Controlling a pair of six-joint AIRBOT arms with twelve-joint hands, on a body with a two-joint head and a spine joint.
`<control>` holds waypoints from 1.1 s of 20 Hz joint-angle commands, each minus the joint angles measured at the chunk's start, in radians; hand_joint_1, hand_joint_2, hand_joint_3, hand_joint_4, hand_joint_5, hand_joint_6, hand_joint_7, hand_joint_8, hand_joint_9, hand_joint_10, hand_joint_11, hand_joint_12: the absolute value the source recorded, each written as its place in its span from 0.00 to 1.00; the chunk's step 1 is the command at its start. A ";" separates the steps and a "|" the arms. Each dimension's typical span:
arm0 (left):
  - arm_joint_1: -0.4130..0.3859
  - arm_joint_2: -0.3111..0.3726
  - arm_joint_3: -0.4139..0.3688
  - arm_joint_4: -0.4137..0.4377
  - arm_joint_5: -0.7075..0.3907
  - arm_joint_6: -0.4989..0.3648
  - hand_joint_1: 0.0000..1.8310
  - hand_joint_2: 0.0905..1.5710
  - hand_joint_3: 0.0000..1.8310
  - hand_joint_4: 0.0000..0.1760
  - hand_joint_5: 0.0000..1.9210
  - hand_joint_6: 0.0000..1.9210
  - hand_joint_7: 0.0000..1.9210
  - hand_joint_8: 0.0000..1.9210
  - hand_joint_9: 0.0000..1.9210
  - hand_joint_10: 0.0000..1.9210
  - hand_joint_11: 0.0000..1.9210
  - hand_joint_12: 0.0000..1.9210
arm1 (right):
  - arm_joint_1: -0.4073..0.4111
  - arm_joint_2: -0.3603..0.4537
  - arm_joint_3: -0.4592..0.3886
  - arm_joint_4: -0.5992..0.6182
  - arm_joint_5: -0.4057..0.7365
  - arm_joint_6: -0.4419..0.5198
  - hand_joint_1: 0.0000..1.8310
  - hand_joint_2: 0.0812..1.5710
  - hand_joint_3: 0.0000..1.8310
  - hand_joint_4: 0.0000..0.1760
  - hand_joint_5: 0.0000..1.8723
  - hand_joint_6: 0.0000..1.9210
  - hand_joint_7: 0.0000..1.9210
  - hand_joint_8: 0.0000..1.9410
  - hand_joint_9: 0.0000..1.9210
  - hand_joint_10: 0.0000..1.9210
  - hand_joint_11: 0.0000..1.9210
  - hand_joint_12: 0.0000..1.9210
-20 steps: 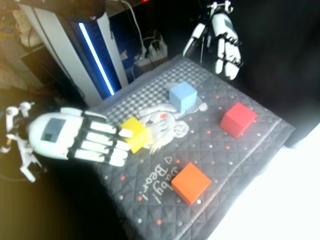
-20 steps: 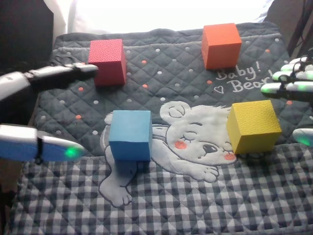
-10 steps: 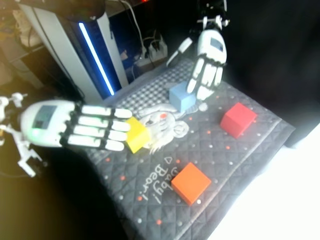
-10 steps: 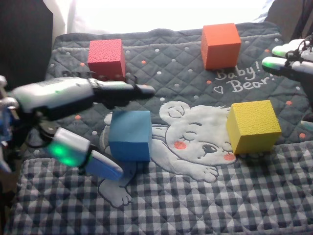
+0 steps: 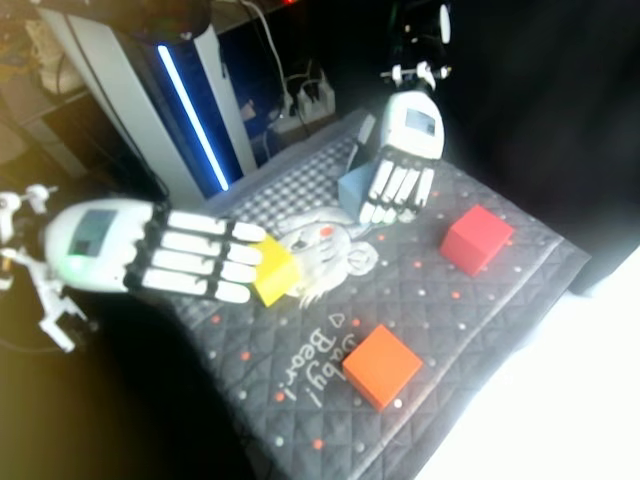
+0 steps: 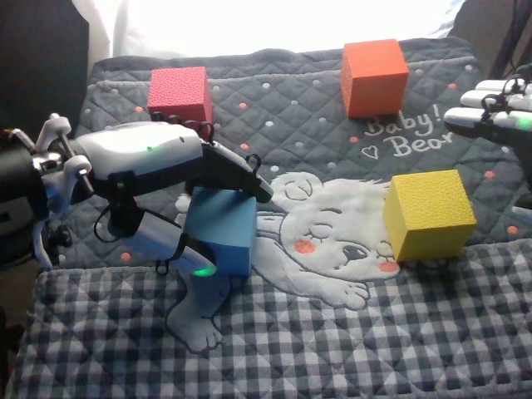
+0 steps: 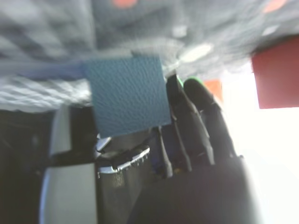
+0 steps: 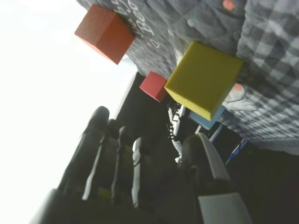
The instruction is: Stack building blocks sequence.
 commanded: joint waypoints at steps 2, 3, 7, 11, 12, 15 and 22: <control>-0.015 0.017 0.000 -0.050 -0.097 0.010 0.74 0.70 0.00 0.00 0.52 0.37 0.47 0.59 0.46 0.67 0.41 0.64 | 0.004 0.003 -0.001 0.030 0.121 0.001 0.50 0.81 0.00 0.31 0.13 0.00 0.13 0.00 0.13 0.00 0.18 0.03; -0.024 0.040 -0.002 -0.078 -0.128 0.011 0.75 0.70 0.00 0.00 0.52 0.36 0.46 0.58 0.46 0.70 0.42 0.64 | 0.002 0.003 -0.002 0.033 0.121 0.001 0.50 0.81 0.00 0.28 0.13 0.00 0.13 0.00 0.13 0.00 0.18 0.03; -0.070 0.121 -0.018 -0.121 -0.209 0.011 0.74 0.71 0.00 0.00 0.51 0.34 0.46 0.66 0.47 0.74 0.41 0.83 | -0.002 0.003 -0.003 0.040 0.121 0.001 0.48 0.82 0.00 0.29 0.13 0.00 0.13 0.00 0.14 0.00 0.17 0.02; -0.151 0.140 0.019 -0.179 -0.221 0.046 0.76 0.66 0.00 0.00 0.55 0.41 0.57 0.36 0.53 0.58 0.43 0.64 | -0.007 0.000 -0.003 0.050 0.122 0.001 0.52 0.83 0.00 0.32 0.13 0.00 0.14 0.00 0.14 0.00 0.18 0.02; -0.183 0.128 0.047 -0.203 -0.210 0.054 0.76 0.65 0.00 0.00 0.55 0.40 0.58 0.35 0.53 0.58 0.39 0.63 | -0.007 -0.001 -0.002 0.050 0.122 0.001 0.52 0.82 0.00 0.36 0.13 0.00 0.14 0.00 0.14 0.00 0.17 0.02; -0.250 0.088 0.108 -0.221 -0.172 0.064 0.75 0.66 0.00 0.00 0.54 0.41 0.56 0.41 0.51 0.60 0.38 0.70 | -0.007 -0.002 0.000 0.050 0.122 0.001 0.49 0.81 0.00 0.33 0.14 0.00 0.14 0.00 0.14 0.00 0.17 0.01; -0.322 -0.028 0.248 -0.245 0.014 0.099 0.76 0.66 0.00 0.00 0.55 0.41 0.56 0.39 0.54 0.55 0.47 0.55 | -0.007 -0.017 0.006 0.050 0.123 0.001 0.51 0.81 0.00 0.33 0.14 0.00 0.15 0.00 0.14 0.00 0.16 0.01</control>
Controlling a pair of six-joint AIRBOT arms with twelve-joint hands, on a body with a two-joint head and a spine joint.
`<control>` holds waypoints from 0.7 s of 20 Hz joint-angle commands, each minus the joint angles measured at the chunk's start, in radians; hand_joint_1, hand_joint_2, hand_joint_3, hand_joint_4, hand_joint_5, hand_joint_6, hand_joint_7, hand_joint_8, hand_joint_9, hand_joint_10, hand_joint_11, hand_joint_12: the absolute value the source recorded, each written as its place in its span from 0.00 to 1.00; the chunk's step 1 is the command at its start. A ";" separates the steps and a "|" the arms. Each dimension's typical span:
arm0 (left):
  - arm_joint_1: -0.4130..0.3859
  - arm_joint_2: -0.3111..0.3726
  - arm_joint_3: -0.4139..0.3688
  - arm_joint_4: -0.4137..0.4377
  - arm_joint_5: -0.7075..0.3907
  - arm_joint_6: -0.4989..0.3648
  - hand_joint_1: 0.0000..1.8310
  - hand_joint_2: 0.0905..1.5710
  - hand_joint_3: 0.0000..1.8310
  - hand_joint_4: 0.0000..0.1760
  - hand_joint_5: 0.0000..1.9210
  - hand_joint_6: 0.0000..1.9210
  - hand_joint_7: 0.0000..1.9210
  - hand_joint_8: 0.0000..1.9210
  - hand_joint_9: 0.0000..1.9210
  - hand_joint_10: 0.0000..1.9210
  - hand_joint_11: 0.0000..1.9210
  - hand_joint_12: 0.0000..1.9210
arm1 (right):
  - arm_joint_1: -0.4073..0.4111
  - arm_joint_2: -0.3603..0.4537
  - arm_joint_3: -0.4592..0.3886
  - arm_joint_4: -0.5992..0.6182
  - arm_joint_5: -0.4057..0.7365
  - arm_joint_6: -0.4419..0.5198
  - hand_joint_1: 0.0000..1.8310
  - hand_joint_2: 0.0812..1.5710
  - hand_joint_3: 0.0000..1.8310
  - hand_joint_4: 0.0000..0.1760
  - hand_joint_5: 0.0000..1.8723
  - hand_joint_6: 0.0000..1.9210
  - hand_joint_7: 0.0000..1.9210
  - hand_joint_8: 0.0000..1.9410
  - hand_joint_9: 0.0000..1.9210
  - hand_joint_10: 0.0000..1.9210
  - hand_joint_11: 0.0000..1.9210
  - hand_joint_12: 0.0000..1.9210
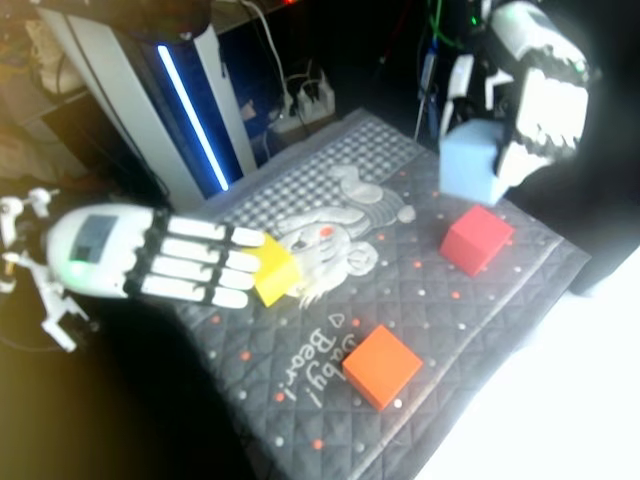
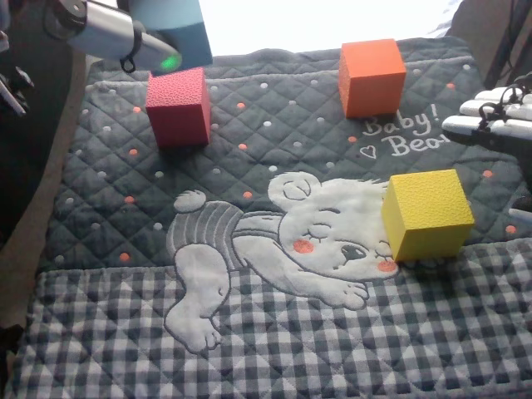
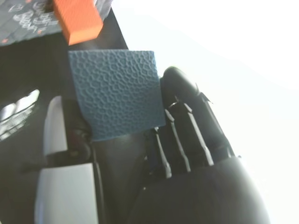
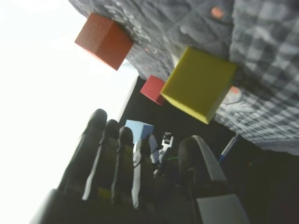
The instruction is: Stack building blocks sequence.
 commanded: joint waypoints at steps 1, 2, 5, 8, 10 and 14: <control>-0.015 -0.008 0.018 -0.027 -0.058 0.000 0.76 0.65 0.00 0.00 0.56 0.39 0.57 0.37 0.54 0.54 0.47 0.53 | 0.007 0.002 0.004 0.025 0.125 0.000 0.50 0.81 0.00 0.31 0.14 0.00 0.15 0.00 0.15 0.00 0.17 0.02; -0.016 -0.024 0.039 -0.031 -0.032 0.000 0.76 0.65 0.00 0.00 0.55 0.42 0.57 0.36 0.54 0.54 0.48 0.51 | 0.007 0.002 0.004 0.025 0.125 0.000 0.49 0.81 0.00 0.34 0.15 0.00 0.16 0.00 0.15 0.00 0.18 0.02; -0.012 -0.041 0.060 -0.038 0.000 -0.001 0.76 0.64 0.00 0.00 0.58 0.34 0.59 0.32 0.56 0.53 0.49 0.52 | 0.007 0.001 0.004 0.025 0.125 0.000 0.47 0.82 0.00 0.29 0.14 0.00 0.16 0.00 0.15 0.00 0.17 0.01; -0.011 -0.062 0.082 -0.047 0.015 -0.001 0.76 0.65 0.00 0.00 0.56 0.37 0.58 0.35 0.55 0.55 0.44 0.53 | 0.006 -0.002 0.004 0.025 0.125 0.000 0.48 0.83 0.00 0.22 0.15 0.00 0.15 0.00 0.16 0.00 0.17 0.01; -0.009 -0.074 0.096 -0.053 0.025 -0.001 0.76 0.65 0.00 0.00 0.56 0.38 0.56 0.38 0.54 0.56 0.44 0.52 | 0.005 -0.004 0.005 0.025 0.125 0.000 0.49 0.82 0.00 0.21 0.15 0.00 0.15 0.00 0.15 0.00 0.16 0.01; -0.002 -0.087 0.108 -0.053 0.041 0.000 0.81 0.65 0.00 0.00 0.55 0.40 0.56 0.36 0.56 0.46 0.43 0.71 | 0.005 -0.005 0.005 0.025 0.125 0.000 0.46 0.84 0.00 0.19 0.13 0.00 0.15 0.00 0.14 0.00 0.17 0.02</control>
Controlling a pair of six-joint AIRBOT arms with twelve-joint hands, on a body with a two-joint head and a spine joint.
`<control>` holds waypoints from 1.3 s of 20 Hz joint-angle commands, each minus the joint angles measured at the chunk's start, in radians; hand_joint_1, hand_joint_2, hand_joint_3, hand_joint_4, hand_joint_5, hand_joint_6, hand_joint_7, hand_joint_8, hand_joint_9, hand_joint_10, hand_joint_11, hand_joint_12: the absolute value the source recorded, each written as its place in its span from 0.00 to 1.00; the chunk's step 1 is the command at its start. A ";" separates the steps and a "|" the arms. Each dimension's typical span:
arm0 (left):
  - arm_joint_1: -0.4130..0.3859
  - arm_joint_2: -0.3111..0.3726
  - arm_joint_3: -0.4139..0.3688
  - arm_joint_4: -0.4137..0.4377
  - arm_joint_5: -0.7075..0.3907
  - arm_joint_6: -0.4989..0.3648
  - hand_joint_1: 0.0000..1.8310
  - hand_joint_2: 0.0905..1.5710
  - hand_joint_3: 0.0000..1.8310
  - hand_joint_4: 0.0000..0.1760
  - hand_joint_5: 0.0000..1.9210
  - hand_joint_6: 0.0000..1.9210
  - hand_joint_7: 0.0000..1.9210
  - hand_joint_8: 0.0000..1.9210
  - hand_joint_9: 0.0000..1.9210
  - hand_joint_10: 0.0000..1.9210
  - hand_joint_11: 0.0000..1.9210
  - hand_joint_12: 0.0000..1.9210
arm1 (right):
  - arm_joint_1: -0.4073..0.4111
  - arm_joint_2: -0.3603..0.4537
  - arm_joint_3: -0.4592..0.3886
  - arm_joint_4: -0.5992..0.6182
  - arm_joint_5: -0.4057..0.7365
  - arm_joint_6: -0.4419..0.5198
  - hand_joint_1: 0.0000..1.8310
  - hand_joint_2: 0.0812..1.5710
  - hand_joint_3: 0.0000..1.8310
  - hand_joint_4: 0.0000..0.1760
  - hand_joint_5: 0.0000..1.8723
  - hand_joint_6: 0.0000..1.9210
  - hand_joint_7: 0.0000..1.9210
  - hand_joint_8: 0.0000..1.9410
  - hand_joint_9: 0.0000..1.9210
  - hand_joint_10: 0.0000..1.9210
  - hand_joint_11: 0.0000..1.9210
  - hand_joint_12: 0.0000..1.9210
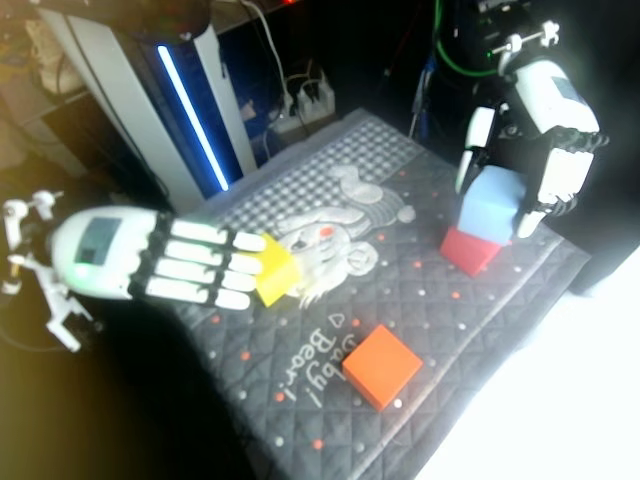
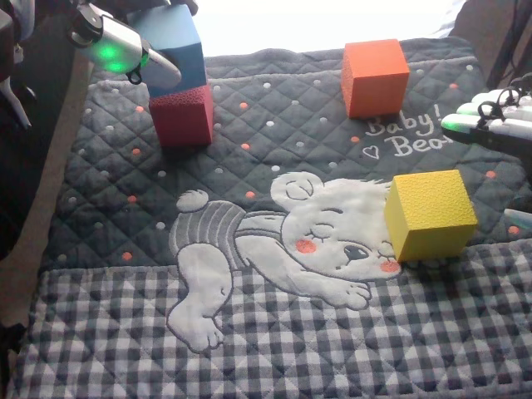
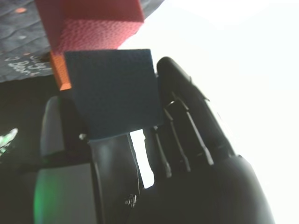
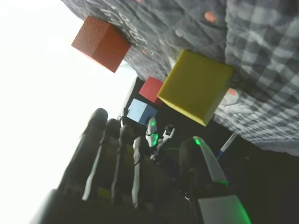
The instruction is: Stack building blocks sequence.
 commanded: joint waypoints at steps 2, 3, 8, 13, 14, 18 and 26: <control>0.005 -0.008 0.013 -0.022 -0.096 -0.003 0.77 0.65 0.00 0.00 0.57 0.37 0.56 0.38 0.55 0.52 0.44 0.63 | 0.005 0.003 0.005 0.025 0.120 0.000 0.45 0.84 0.00 0.18 0.14 0.00 0.15 0.00 0.15 0.00 0.17 0.02; 0.009 -0.009 0.014 -0.025 -0.095 -0.003 0.76 0.65 0.00 0.00 0.57 0.34 0.55 0.40 0.55 0.54 0.46 0.58 | 0.005 0.003 0.005 0.025 0.120 0.000 0.44 0.84 0.00 0.17 0.14 0.00 0.15 0.00 0.15 0.00 0.17 0.02; 0.016 -0.018 0.021 -0.027 -0.087 -0.003 0.82 0.65 0.00 0.00 0.57 0.34 0.56 0.34 0.56 0.46 0.46 0.75 | 0.005 0.003 0.006 0.026 0.120 0.000 0.44 0.86 0.00 0.08 0.13 0.00 0.16 0.00 0.15 0.00 0.16 0.01; 0.017 -0.022 0.025 -0.027 -0.083 -0.003 0.76 0.67 0.00 0.00 0.52 0.45 0.55 0.41 0.52 0.57 0.42 0.56 | 0.005 0.003 0.007 0.026 0.120 0.000 0.45 0.86 0.00 0.07 0.13 0.00 0.16 0.00 0.15 0.00 0.16 0.01; 0.018 -0.022 0.025 -0.027 -0.082 -0.003 0.76 0.66 0.00 0.00 0.52 0.43 0.55 0.42 0.54 0.57 0.42 0.55 | 0.005 0.003 0.007 0.026 0.120 0.000 0.44 0.86 0.00 0.09 0.13 0.00 0.16 0.00 0.15 0.00 0.17 0.01; 0.020 -0.023 0.025 -0.027 -0.082 -0.004 0.66 0.64 0.00 0.00 0.43 0.17 0.42 0.26 0.46 0.14 0.33 0.57 | 0.005 0.003 0.008 0.026 0.120 0.000 0.47 0.85 0.00 0.09 0.14 0.00 0.16 0.00 0.15 0.00 0.16 0.01; 0.021 -0.023 0.024 -0.027 -0.083 -0.003 0.48 0.57 0.00 0.63 0.15 0.00 0.18 0.00 0.25 0.01 0.12 0.57 | 0.005 0.003 0.007 0.026 0.120 0.000 0.47 0.86 0.00 0.06 0.14 0.00 0.16 0.00 0.15 0.00 0.16 0.00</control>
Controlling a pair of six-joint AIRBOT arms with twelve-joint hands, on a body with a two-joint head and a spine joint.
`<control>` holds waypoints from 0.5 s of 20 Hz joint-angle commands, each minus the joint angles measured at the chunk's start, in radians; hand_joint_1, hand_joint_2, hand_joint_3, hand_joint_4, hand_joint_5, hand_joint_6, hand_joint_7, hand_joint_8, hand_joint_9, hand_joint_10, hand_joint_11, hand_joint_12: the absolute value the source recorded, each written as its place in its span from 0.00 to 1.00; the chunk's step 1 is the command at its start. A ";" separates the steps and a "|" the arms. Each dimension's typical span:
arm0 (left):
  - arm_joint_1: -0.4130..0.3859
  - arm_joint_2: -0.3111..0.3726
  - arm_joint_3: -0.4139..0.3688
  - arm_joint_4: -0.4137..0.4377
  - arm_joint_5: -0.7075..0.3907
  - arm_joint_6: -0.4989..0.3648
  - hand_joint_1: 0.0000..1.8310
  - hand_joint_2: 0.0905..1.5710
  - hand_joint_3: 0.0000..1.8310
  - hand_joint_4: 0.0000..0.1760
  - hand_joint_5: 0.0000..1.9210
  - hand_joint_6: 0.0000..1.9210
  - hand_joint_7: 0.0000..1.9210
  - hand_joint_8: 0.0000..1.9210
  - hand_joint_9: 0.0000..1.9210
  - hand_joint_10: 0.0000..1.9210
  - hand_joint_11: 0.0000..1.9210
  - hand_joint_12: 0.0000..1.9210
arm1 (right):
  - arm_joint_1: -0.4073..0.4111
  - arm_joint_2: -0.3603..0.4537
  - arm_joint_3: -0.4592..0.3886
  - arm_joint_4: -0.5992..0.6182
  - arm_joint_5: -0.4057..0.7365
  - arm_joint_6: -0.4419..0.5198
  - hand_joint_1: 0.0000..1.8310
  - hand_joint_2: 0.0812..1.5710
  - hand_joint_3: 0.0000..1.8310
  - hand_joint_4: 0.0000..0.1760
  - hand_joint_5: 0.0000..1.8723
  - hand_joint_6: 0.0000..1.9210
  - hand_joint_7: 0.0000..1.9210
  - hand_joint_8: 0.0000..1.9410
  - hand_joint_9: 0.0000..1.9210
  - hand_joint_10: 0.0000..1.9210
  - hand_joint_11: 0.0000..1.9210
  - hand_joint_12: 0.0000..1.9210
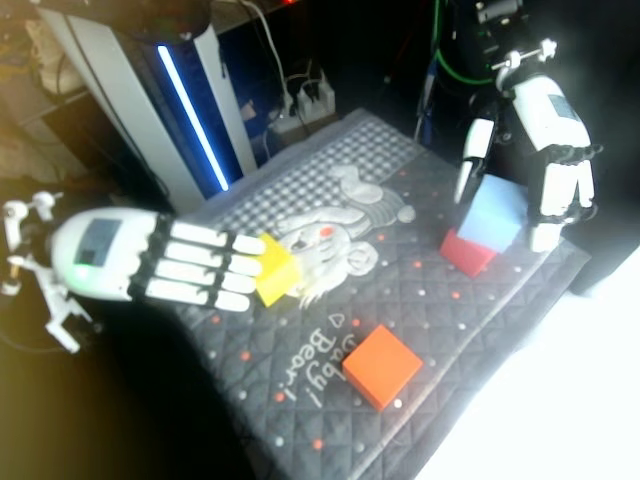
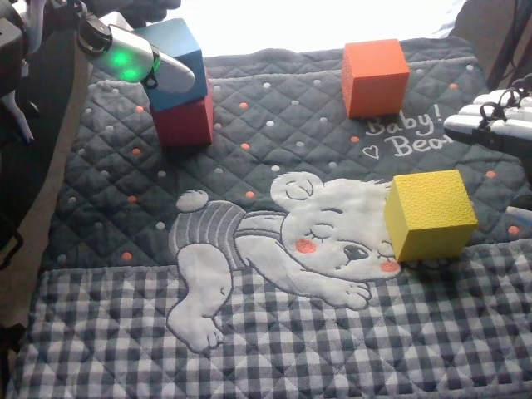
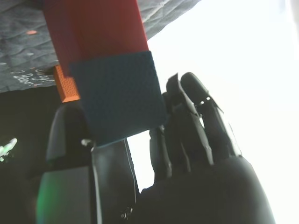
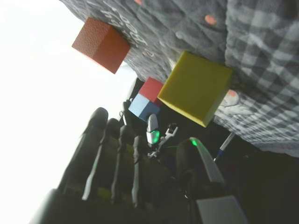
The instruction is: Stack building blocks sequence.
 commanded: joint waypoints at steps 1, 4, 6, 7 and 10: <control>-0.003 -0.002 0.004 -0.010 -0.104 0.000 0.47 0.57 0.00 0.73 0.15 0.00 0.17 0.00 0.25 0.01 0.12 0.57 | 0.009 0.004 0.003 0.026 0.120 0.000 0.47 0.86 0.00 0.02 0.14 0.00 0.17 0.00 0.15 0.00 0.16 0.00; 0.001 0.000 -0.003 -0.010 -0.114 0.000 0.48 0.57 0.00 0.81 0.14 0.00 0.16 0.00 0.24 0.00 0.08 0.62 | 0.008 0.004 0.002 0.028 0.120 0.000 0.48 0.85 0.00 0.04 0.15 0.00 0.16 0.00 0.15 0.00 0.15 0.00; 0.007 0.009 -0.015 -0.010 -0.133 0.000 0.44 0.55 0.00 0.84 0.11 0.00 0.10 0.00 0.10 0.00 0.00 0.43 | 0.007 0.004 0.001 0.028 0.121 0.000 0.49 0.84 0.00 0.03 0.15 0.00 0.16 0.00 0.15 0.00 0.15 0.00; 0.007 0.015 -0.022 -0.010 -0.143 0.001 0.41 0.54 0.00 0.97 0.06 0.00 0.04 0.00 0.03 0.00 0.00 0.29 | 0.007 0.004 0.000 0.028 0.123 0.000 0.49 0.85 0.00 0.01 0.15 0.00 0.16 0.00 0.15 0.00 0.15 0.00; 0.007 0.069 -0.095 -0.131 -0.201 0.184 0.35 0.51 0.00 1.00 0.00 0.00 0.00 0.00 0.00 0.00 0.00 0.15 | 0.007 0.006 -0.002 0.028 0.135 0.000 0.48 0.85 0.00 0.03 0.15 0.00 0.17 0.00 0.15 0.00 0.17 0.01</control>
